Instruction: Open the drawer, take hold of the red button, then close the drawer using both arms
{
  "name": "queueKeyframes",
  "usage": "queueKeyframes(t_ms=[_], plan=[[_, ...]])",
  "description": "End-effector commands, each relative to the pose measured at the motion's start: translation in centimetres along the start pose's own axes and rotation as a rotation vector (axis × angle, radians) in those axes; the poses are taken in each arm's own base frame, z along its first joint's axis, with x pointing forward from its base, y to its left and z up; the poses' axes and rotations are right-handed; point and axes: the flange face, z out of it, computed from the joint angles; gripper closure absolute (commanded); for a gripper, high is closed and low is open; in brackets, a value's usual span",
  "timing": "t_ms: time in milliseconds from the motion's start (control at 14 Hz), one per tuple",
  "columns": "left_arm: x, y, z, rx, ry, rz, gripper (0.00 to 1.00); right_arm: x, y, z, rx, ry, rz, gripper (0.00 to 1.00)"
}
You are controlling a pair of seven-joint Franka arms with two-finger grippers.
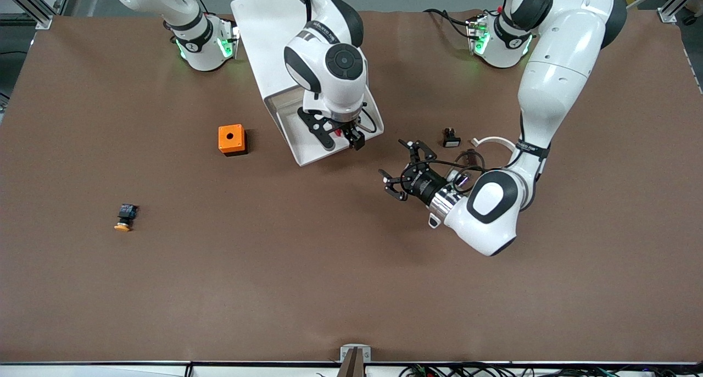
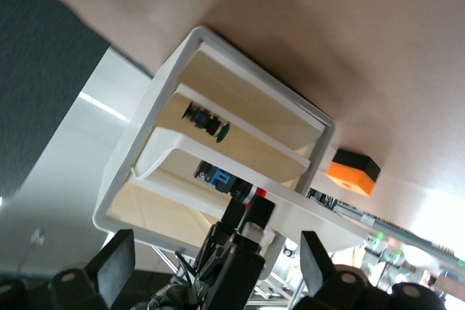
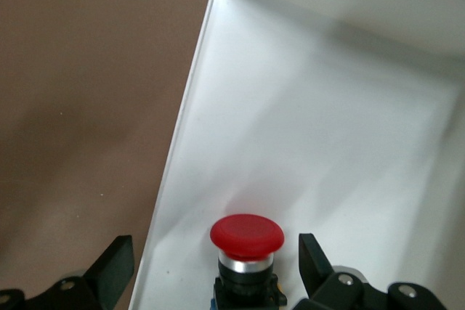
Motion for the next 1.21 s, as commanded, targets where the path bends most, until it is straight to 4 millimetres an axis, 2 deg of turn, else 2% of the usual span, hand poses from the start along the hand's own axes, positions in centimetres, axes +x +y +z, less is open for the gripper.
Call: queueKeyframes(t_ms=[0,286,500,643,786,857,1000,1143], plan=[[-1.7,-0.9,-2.8,-0.072,0.069,0.186,0.00,-1.2,0.9,-1.2,-0.006,-0.003,0.001,0.00],[-5.2,-1.3,-5.3,-0.194,0.320,0.427,0.00,-1.9,0.9,-0.9,-0.009,-0.007,0.004,0.00],[-6.2,-1.8,-7.3,-0.242,0.406,0.557,0.00,-2.5,1.0,-0.8,-0.009,-0.028,0.009,0.00],[-9.4,-3.7,-9.3,-0.268,0.533,0.659,0.00,-3.2,1.1,-0.7,-0.006,-0.028,0.000,0.00],[-10.5,-4.4,-10.4,-0.275,0.652,0.681,0.00,-3.5,1.1,-0.5,-0.008,-0.026,-0.004,0.00],[-11.7,-5.0,-10.8,-0.283,0.705,0.697,0.00,-3.7,1.2,-0.5,-0.009,-0.026,-0.008,0.00],[-11.9,-5.2,-11.5,-0.284,0.792,0.701,0.00,-3.7,1.2,-0.5,-0.013,-0.024,-0.010,0.00],[-12.0,-5.2,-11.4,-0.265,0.845,0.699,0.00,-3.7,1.3,-0.3,-0.019,-0.021,-0.013,0.00]])
